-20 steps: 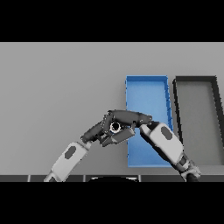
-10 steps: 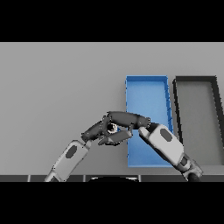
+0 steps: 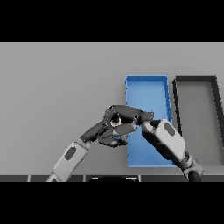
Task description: Pick up the blue pipe and place it into the blue bin.
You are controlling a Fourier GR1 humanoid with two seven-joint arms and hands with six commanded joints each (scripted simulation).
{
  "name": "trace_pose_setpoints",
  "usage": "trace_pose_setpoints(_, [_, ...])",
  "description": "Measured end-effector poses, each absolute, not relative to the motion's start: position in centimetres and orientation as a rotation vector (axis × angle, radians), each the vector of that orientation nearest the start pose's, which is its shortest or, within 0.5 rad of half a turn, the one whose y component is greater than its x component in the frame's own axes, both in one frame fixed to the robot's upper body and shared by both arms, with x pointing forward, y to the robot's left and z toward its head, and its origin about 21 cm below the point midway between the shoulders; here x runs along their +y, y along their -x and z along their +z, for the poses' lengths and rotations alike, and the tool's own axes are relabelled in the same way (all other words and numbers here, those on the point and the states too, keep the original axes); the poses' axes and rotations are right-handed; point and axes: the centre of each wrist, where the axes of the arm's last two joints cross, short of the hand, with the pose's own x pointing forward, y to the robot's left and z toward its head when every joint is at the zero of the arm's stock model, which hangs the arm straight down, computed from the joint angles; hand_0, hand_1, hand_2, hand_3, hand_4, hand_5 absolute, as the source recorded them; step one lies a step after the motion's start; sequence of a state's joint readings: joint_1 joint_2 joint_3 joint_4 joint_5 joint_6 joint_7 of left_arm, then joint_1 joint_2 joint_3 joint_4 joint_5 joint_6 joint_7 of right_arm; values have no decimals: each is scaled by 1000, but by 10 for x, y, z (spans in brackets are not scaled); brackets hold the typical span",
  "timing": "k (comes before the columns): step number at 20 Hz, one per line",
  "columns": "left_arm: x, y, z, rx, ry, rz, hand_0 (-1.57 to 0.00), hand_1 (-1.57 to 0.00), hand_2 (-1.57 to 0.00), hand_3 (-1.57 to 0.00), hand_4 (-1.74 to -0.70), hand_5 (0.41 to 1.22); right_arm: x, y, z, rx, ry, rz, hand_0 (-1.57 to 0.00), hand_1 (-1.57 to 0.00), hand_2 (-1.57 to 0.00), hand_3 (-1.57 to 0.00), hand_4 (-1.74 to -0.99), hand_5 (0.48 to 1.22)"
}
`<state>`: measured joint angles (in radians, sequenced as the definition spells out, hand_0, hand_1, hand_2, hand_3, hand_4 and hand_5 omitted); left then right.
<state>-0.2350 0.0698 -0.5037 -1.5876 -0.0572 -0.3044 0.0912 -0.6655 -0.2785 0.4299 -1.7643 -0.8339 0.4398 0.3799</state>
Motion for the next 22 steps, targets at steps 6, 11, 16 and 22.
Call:
trace_pose_setpoints(6, [102, -253, 51, -1552, 489, -887, -2, -2, -2, -2, -927, 491, -114, -299, 280, -1625, -1188, 985, -1571, -1571, -1571, -1571, -1495, 1221])
trace_pose_setpoints(11, [108, -254, 49, -1556, 467, -908, 0, 0, 0, 0, -904, 487, -132, -331, 328, -1790, -1057, 801, -1571, -1571, -1571, -1571, -1497, 1221])
trace_pose_setpoints(16, [107, -254, 52, -1538, 449, -915, 1, 1, 1, 1, -887, 483, -168, -378, 325, -1784, -774, 627, -1571, -1571, -1571, -1571, -1498, 1221])
trace_pose_setpoints(22, [115, -256, 56, -1555, 451, -901, 1, 1, 1, 1, -877, 483, -217, -413, 248, -1576, -550, 429, -1571, -1571, -1571, -1571, -1499, 1221])
